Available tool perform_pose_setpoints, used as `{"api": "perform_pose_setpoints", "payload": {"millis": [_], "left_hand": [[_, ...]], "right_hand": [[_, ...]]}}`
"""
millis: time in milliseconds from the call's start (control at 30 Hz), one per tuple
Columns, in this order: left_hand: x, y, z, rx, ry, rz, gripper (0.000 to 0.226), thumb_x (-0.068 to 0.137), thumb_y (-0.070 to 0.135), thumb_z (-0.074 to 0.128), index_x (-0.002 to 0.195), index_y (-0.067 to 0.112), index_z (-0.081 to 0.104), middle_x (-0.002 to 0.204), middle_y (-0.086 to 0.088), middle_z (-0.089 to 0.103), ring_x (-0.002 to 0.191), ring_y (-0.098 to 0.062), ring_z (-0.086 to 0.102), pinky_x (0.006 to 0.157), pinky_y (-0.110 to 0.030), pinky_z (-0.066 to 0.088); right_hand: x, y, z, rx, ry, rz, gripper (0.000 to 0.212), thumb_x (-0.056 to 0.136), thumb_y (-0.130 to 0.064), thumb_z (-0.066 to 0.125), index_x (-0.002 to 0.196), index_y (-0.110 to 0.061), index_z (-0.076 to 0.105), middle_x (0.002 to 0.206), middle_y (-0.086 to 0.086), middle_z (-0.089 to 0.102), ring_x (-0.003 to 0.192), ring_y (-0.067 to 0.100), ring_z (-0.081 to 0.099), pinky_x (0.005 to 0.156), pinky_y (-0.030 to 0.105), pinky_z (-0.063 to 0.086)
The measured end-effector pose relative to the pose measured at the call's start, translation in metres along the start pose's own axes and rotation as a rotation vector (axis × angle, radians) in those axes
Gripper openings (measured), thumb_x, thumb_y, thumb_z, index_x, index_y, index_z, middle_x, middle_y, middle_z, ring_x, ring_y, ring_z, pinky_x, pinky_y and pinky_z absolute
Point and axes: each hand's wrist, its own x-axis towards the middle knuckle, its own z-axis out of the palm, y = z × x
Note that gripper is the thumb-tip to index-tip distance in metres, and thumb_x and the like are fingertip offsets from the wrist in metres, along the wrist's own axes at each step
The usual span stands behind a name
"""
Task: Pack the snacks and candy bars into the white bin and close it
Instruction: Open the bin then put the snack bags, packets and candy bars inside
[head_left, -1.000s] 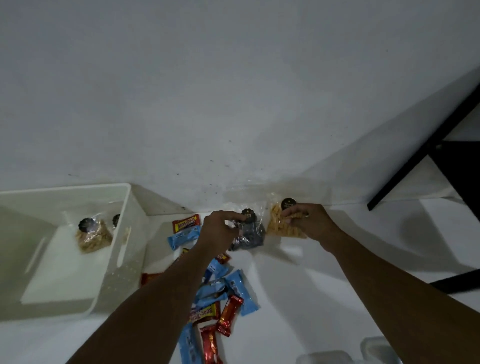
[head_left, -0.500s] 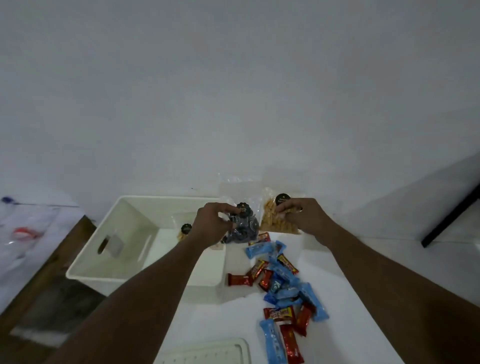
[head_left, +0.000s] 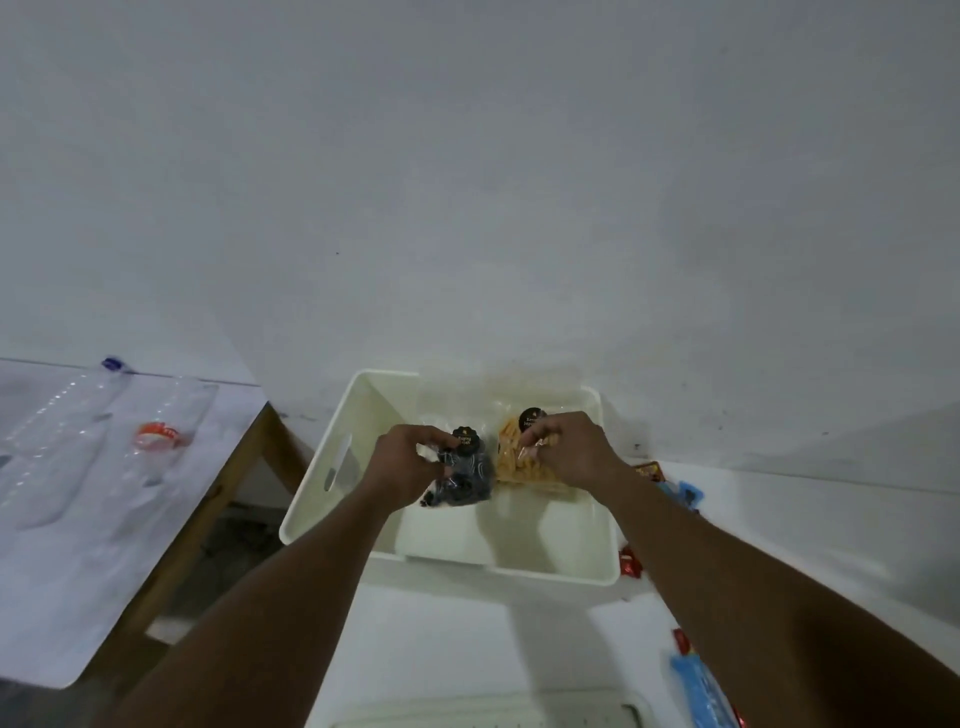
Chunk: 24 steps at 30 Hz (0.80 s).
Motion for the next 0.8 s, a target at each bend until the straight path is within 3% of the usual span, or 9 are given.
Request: {"api": "perform_pose_setpoints", "payload": {"millis": [133, 200, 267, 400, 500, 633, 733, 800], "left_hand": [[0.023, -0.033, 0.024, -0.014, -0.066, 0.002, 0.046, 0.066, 0.004, 0.087, 0.076, 0.046, 0.07, 0.087, 0.014, 0.072, 0.076, -0.005, 0.064, 0.074, -0.015, 0.048], [0.035, -0.044, 0.037, -0.009, -0.102, -0.005, 0.04, 0.065, 0.008, 0.089, 0.078, 0.043, 0.072, 0.087, 0.014, 0.072, 0.08, -0.005, 0.065, 0.074, -0.009, 0.046], [0.047, -0.055, 0.051, -0.008, -0.146, -0.02, 0.037, 0.067, 0.006, 0.087, 0.081, 0.039, 0.075, 0.088, 0.013, 0.071, 0.085, -0.008, 0.067, 0.071, -0.004, 0.044], [0.06, -0.073, 0.073, 0.022, -0.23, -0.052, 0.039, 0.073, 0.002, 0.078, 0.103, 0.027, 0.077, 0.107, 0.005, 0.07, 0.099, -0.014, 0.065, 0.078, -0.018, 0.047], [0.061, -0.074, 0.076, 0.019, -0.271, -0.08, 0.043, 0.075, 0.01, 0.08, 0.113, 0.03, 0.073, 0.119, -0.001, 0.068, 0.098, -0.02, 0.068, 0.071, -0.024, 0.055], [0.058, -0.067, 0.068, 0.051, -0.311, -0.082, 0.051, 0.077, 0.014, 0.082, 0.125, 0.025, 0.067, 0.129, -0.005, 0.065, 0.101, -0.023, 0.067, 0.066, -0.018, 0.05], [0.047, -0.052, 0.057, 0.113, -0.31, -0.074, 0.051, 0.081, 0.019, 0.079, 0.129, 0.023, 0.064, 0.138, -0.003, 0.059, 0.12, -0.022, 0.058, 0.085, -0.018, 0.04], [0.039, -0.039, 0.054, 0.133, -0.31, -0.061, 0.045, 0.082, 0.02, 0.077, 0.126, 0.023, 0.066, 0.131, -0.002, 0.064, 0.113, -0.022, 0.062, 0.085, -0.021, 0.042]], "right_hand": [[0.017, 0.024, 0.029, -0.081, 0.005, 0.103, 0.02, 0.08, -0.005, 0.072, 0.081, -0.024, 0.078, 0.105, -0.004, 0.072, 0.098, 0.014, 0.062, 0.078, 0.021, 0.043], [0.025, 0.037, 0.039, -0.113, -0.002, 0.172, 0.022, 0.083, -0.004, 0.068, 0.086, -0.022, 0.079, 0.102, -0.005, 0.07, 0.091, 0.012, 0.059, 0.078, 0.022, 0.044], [0.032, 0.046, 0.048, -0.14, -0.035, 0.224, 0.026, 0.085, -0.002, 0.063, 0.089, -0.021, 0.08, 0.103, -0.004, 0.068, 0.09, 0.014, 0.058, 0.079, 0.025, 0.048], [0.04, 0.06, 0.057, -0.14, -0.067, 0.304, 0.031, 0.085, 0.001, 0.058, 0.081, -0.025, 0.076, 0.109, 0.002, 0.067, 0.103, 0.023, 0.062, 0.086, 0.031, 0.053], [0.041, 0.06, 0.057, -0.155, -0.043, 0.288, 0.027, 0.087, 0.001, 0.057, 0.093, -0.016, 0.076, 0.099, -0.001, 0.065, 0.099, 0.019, 0.061, 0.085, 0.027, 0.05], [0.04, 0.046, 0.052, -0.167, -0.016, 0.29, 0.02, 0.089, -0.01, 0.058, 0.101, -0.021, 0.071, 0.102, -0.004, 0.063, 0.094, 0.014, 0.056, 0.084, 0.025, 0.046], [0.029, 0.031, 0.037, -0.224, -0.038, 0.265, 0.02, 0.089, -0.018, 0.057, 0.106, -0.013, 0.067, 0.107, 0.004, 0.064, 0.102, 0.025, 0.06, 0.091, 0.035, 0.05], [0.017, 0.021, 0.023, -0.192, -0.044, 0.247, 0.022, 0.087, -0.013, 0.06, 0.108, -0.007, 0.066, 0.105, 0.007, 0.062, 0.099, 0.026, 0.06, 0.086, 0.034, 0.052]]}}
